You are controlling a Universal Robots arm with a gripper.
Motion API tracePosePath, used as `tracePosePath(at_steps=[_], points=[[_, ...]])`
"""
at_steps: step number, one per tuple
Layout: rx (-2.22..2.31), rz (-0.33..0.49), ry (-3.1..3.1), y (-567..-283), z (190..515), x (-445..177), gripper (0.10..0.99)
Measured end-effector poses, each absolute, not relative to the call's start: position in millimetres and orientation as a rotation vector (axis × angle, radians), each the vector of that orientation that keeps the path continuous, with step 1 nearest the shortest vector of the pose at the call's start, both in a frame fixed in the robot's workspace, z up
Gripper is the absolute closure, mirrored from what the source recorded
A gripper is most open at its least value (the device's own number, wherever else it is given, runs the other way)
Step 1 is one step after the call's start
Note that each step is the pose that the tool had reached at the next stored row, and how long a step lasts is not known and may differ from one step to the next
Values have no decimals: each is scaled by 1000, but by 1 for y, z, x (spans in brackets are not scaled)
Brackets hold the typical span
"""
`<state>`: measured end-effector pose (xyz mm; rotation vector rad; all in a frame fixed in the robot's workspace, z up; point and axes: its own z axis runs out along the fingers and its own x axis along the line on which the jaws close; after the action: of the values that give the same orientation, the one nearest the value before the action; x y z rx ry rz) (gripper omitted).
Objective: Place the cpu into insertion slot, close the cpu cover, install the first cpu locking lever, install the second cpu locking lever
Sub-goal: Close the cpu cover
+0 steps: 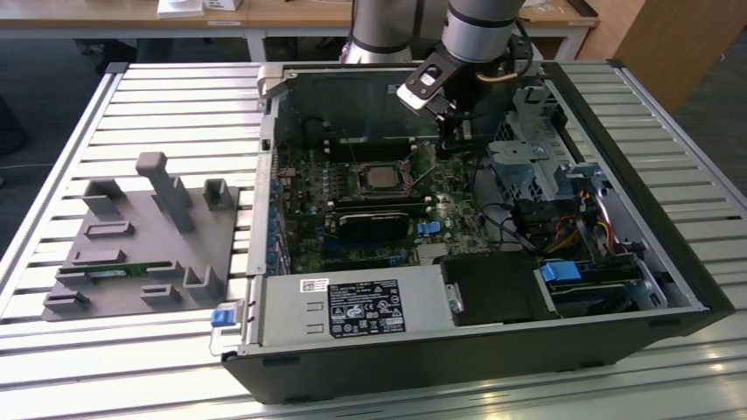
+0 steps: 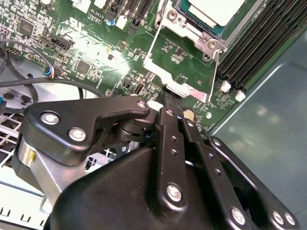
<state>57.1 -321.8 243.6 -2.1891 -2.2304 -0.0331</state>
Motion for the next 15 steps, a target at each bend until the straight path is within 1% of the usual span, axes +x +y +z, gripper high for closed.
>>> tracePosePath(at_steps=[15], points=[[-2189, -33, -2230, -322, 244, 54, 980]])
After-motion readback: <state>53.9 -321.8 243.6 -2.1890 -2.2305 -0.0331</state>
